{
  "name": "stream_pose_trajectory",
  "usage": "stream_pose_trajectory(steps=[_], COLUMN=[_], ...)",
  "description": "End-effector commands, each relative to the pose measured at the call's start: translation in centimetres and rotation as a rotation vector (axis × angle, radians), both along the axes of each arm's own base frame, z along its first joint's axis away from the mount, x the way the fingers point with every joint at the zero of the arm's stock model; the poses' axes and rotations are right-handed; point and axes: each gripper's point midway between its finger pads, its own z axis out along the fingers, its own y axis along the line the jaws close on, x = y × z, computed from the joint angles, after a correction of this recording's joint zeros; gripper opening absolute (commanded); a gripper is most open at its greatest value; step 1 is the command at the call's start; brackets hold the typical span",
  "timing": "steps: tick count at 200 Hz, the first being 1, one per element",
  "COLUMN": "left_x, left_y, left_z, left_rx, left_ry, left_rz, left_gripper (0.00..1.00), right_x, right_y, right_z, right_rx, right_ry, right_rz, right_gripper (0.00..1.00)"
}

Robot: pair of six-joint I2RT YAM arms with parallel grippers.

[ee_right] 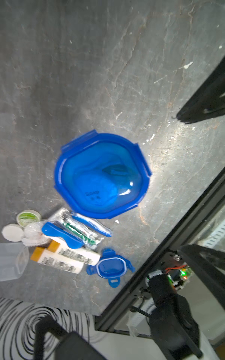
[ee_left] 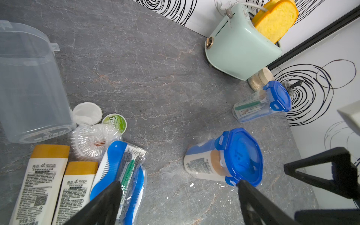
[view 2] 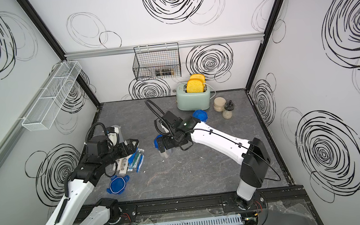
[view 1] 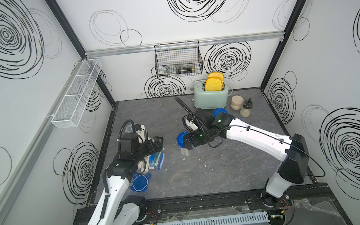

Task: Take out toiletry kits
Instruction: Move the container to the center of the board.

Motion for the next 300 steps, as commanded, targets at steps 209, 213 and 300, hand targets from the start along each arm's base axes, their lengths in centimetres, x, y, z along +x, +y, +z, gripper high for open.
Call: stream_pose_trajectory(steps=[209,213,300], left_x=[-0.2,-0.2,-0.5], left_y=[-0.2,-0.3,-2.2], left_z=[0.5,0.5,1.8], left_rx=[0.031,0.031,-0.026], left_ry=[-0.028,-0.028,-0.073], left_rz=[0.013,0.012,-0.086], left_gripper=[0.97,0.97,0.97], right_x=[-1.7,-1.8,-3.2], right_y=[3.7,3.7,3.4], right_z=[-1.8,-1.9,-0.5], right_rx=[0.353,0.354,0.397], right_ry=[0.093,0.095,0.051], right_rz=[0.28,0.28,0.295], right_gripper=[0.89,0.89,0.9])
